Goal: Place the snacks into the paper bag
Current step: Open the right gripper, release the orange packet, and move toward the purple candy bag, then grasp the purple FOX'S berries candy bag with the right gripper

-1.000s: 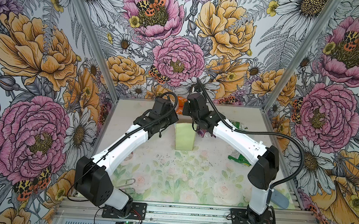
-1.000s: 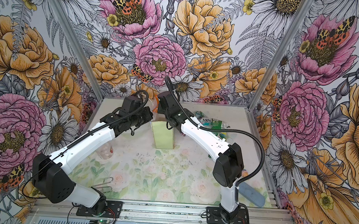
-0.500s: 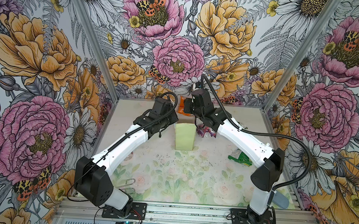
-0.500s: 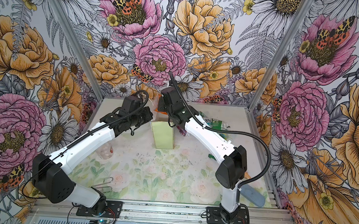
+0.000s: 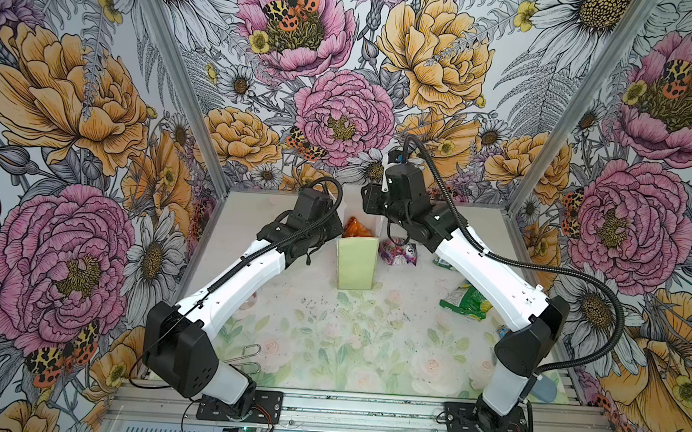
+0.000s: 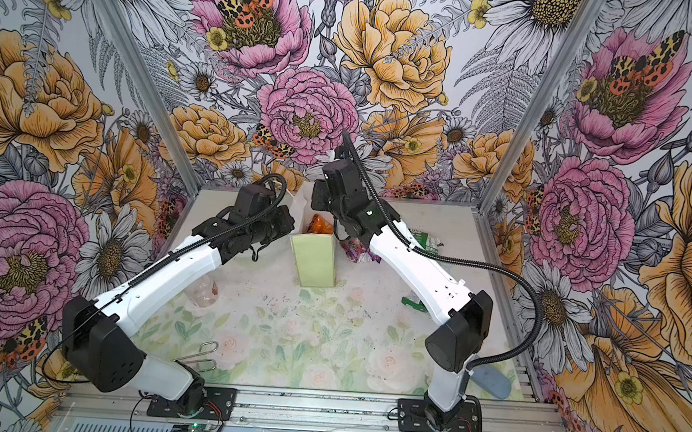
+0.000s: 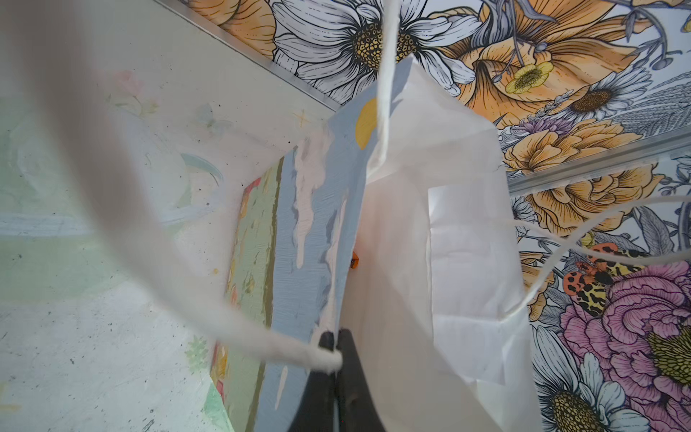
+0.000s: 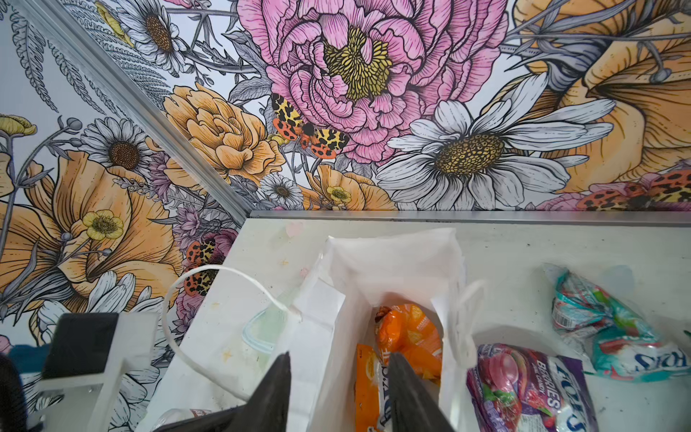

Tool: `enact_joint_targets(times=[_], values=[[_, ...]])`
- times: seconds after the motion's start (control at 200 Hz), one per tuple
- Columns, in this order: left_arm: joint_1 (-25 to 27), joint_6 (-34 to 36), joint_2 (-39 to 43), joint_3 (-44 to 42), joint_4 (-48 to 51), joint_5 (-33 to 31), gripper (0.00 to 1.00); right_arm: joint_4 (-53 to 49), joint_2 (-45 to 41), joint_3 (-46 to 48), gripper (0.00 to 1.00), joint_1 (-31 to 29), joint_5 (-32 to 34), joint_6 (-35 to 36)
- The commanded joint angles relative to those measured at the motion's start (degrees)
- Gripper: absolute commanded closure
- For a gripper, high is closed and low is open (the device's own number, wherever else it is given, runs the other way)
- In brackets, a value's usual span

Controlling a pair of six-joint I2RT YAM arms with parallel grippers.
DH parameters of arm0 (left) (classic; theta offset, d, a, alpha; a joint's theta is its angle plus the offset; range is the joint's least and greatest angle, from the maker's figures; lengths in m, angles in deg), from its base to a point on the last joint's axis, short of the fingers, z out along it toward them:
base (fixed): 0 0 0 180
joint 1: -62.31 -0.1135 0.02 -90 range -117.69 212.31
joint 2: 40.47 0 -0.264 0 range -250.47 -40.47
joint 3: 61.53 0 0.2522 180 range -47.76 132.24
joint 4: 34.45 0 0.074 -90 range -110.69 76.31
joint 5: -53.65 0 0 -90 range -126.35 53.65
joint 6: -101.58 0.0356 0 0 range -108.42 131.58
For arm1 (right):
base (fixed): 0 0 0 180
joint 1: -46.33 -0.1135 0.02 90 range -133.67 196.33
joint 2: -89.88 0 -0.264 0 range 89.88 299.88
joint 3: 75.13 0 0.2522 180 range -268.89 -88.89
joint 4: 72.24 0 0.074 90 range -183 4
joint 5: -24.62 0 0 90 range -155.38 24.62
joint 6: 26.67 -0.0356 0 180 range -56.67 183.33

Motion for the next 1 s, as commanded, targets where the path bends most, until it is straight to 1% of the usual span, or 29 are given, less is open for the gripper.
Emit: enact_joint_targets(times=[0.0,0.095,0.16,0.255,0.345,0.455,0.58,0.68,0.836,0.861,0.996], values=[[-0.37,0.9,0.77,1.48,-0.24,-0.59,1.0,-2.51,-4.22,-0.99,0.53,2.16,-5.5,0.46],[-0.39,0.85,0.86,1.43,-0.23,-0.49,1.0,-3.65,-6.35,0.11,0.5,5.16,-13.27,0.63],[-0.36,0.79,0.86,1.56,-0.26,-0.43,1.0,-4.92,-8.05,0.97,0.47,6.91,-16.6,0.52],[-0.37,0.81,0.78,1.69,-0.28,-0.23,1.0,-7.89,-10.33,2.33,0.47,9.84,-20.66,1.82],[-0.36,0.72,0.69,1.72,-0.33,-0.07,1.0,-12.02,-12.14,3.18,0.45,12.12,-20.91,3.23],[-0.36,0.68,0.42,1.87,-0.33,0.28,1.0,-15.2,-15.11,6.58,0.43,14.59,-19.61,4.51],[-0.29,0.55,0.27,1.71,-0.37,0.42,1.0,-16.12,-18.02,12.3,0.39,17.08,-18.52,5.25],[-0.36,0.54,-0.03,1.96,-0.42,0.69,1.0,-16.08,-18.81,16.13,0.37,19.13,-20.3,4.99],[-0.36,0.54,0.04,1.96,-0.41,0.74,1.0,-15.91,-17.4,22.92,0.35,22.1,-23.83,0.91],[-0.41,0.54,0.06,1.92,-0.42,0.66,1.0,-15.91,-17.1,23.67,0.33,22.37,-24.42,0.26],[-0.37,0.54,0.29,1.8,-0.42,0.56,1.0,-13.4,-15.06,29.37,0.29,23.79,-29.46,-4.49]])
